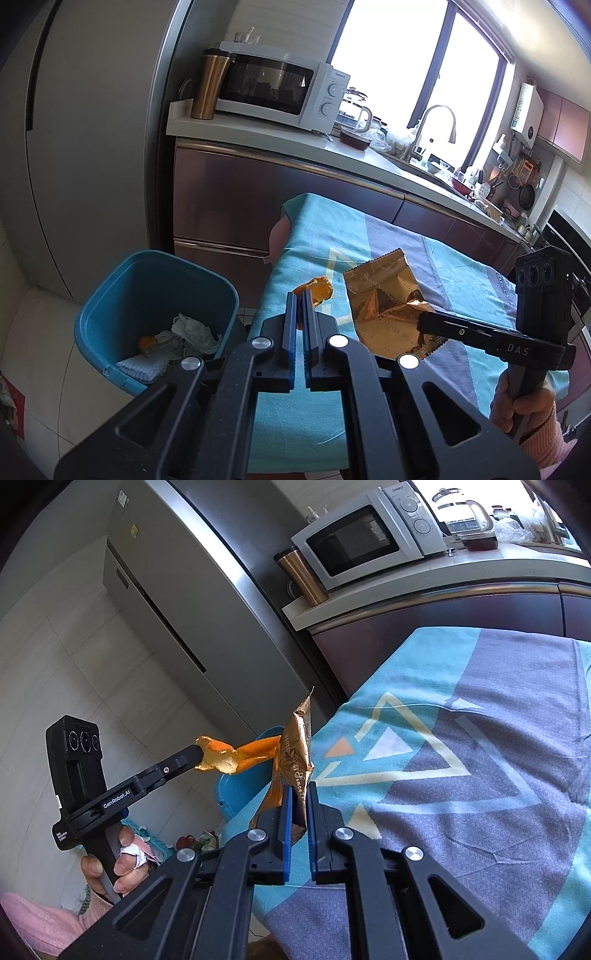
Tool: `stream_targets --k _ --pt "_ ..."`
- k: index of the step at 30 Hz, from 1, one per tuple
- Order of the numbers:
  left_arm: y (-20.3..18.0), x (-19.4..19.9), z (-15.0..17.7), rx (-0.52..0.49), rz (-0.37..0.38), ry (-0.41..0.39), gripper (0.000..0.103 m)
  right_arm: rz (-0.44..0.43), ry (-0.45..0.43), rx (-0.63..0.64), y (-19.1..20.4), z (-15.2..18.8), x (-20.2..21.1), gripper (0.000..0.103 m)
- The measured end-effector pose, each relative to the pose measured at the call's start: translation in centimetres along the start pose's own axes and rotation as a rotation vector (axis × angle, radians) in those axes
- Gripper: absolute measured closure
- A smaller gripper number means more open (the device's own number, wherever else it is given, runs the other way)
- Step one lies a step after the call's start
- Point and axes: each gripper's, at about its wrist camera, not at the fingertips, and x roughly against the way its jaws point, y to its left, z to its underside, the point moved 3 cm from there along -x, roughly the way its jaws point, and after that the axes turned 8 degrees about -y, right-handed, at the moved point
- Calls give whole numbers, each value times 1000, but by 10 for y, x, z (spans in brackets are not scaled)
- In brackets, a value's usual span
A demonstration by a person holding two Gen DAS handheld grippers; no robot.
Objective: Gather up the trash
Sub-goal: 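Carry the orange peel and gold wrapper over to the teal bin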
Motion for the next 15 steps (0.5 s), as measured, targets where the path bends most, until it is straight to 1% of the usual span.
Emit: stream_targets --k 9,15 --pt "32 6 -4 34 -62 -18 100 -42 44 31 22 -4 -33 97" --pt "61 9 -5 66 -122 -28 100 -68 86 43 37 -5 -58 97"
